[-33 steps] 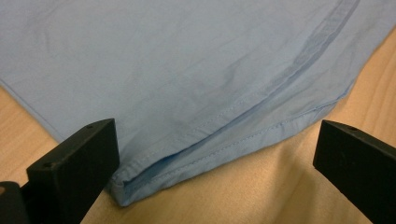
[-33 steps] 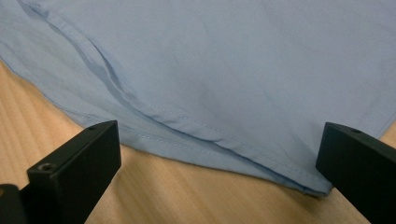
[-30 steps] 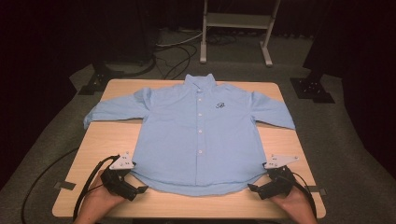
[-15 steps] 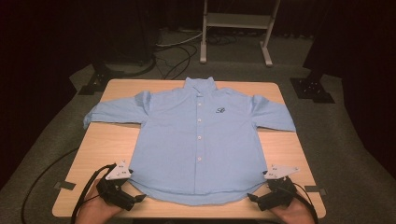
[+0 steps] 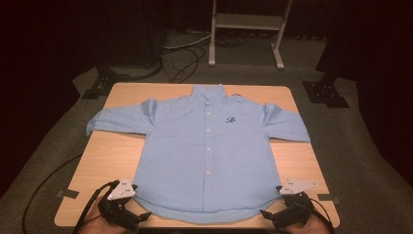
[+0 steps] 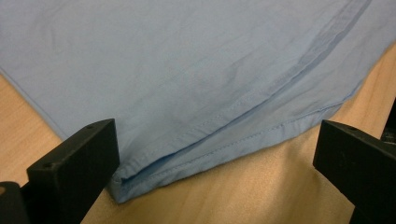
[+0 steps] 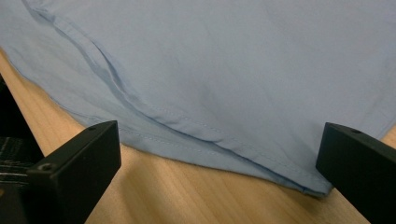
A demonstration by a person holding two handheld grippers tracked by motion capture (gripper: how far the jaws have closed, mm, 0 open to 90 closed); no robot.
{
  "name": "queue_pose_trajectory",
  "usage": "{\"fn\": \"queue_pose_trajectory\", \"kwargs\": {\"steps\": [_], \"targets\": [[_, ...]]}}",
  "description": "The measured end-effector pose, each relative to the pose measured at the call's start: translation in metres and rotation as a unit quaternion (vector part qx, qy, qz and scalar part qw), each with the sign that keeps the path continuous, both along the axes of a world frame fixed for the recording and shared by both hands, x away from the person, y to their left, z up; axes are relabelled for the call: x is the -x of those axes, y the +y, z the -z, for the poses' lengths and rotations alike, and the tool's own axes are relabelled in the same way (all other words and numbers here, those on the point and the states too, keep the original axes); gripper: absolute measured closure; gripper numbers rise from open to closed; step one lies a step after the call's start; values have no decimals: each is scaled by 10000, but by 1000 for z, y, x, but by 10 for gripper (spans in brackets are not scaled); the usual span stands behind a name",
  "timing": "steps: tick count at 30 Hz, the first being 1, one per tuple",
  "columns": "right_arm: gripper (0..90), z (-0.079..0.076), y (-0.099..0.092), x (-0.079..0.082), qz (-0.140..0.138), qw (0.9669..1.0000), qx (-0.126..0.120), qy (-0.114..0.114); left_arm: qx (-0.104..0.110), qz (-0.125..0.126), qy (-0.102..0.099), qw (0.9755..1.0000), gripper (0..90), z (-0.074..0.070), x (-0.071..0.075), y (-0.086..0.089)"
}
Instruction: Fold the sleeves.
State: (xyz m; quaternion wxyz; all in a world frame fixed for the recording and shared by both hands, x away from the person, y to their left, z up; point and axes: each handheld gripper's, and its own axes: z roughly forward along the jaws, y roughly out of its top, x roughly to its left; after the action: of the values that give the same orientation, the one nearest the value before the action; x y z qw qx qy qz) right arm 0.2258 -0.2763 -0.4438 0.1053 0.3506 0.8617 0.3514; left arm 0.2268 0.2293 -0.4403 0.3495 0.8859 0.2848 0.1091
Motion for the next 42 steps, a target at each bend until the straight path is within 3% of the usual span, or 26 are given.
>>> {"fn": "queue_pose_trajectory", "kwargs": {"steps": [4, 6, 13, 15, 18, 21, 23, 30, 34, 35, 37, 42], "targets": [[0, -3, -3, -6, -77, 9996, -151, 222, -39, 29, -81, 10000, 0, -2, -8, -1], [0, -2, -4, -12, -140, 9994, -223, 206, 21, 91, -147, 9998, 0, -6, -15, -3], [0, -7, 0, -35, -235, 9996, -117, 112, 39, 180, -303, 9994, 0, -17, -40, -7], [0, -9, 0, -43, -243, 9996, -144, 72, 139, 165, -271, 9994, 0, -17, -48, -6], [0, -12, -1, -58, -178, 9998, -85, 5, 75, 169, -250, 9995, 0, -22, -56, -2], [0, -16, -3, -68, -137, 9998, -120, -63, 228, 147, -229, 9994, 0, -34, -64, 9], [0, -19, -5, -74, -110, 9998, -181, -43, 194, 169, -223, 9994, 0, -38, -71, 12], [0, -24, -5, -96, -62, 9997, -221, -61, 172, 297, -285, 9990, 0, -41, -98, 2], [0, -20, -4, -109, -67, 9994, -326, -42, 249, 350, -290, 9987, 0, -39, -109, -4], [0, -17, -4, -111, -48, 9995, -315, 25, 257, 357, -194, 9988, 0, -33, -113, -4], [0, -13, -3, -113, -22, 9996, -245, 112, 113, 350, -100, 9993, 0, -26, -115, -5], [0, -10, -1, -115, -3, 9999, -106, 136, 8, 307, 13, 9995, 0, -16, -120, -6]]}}
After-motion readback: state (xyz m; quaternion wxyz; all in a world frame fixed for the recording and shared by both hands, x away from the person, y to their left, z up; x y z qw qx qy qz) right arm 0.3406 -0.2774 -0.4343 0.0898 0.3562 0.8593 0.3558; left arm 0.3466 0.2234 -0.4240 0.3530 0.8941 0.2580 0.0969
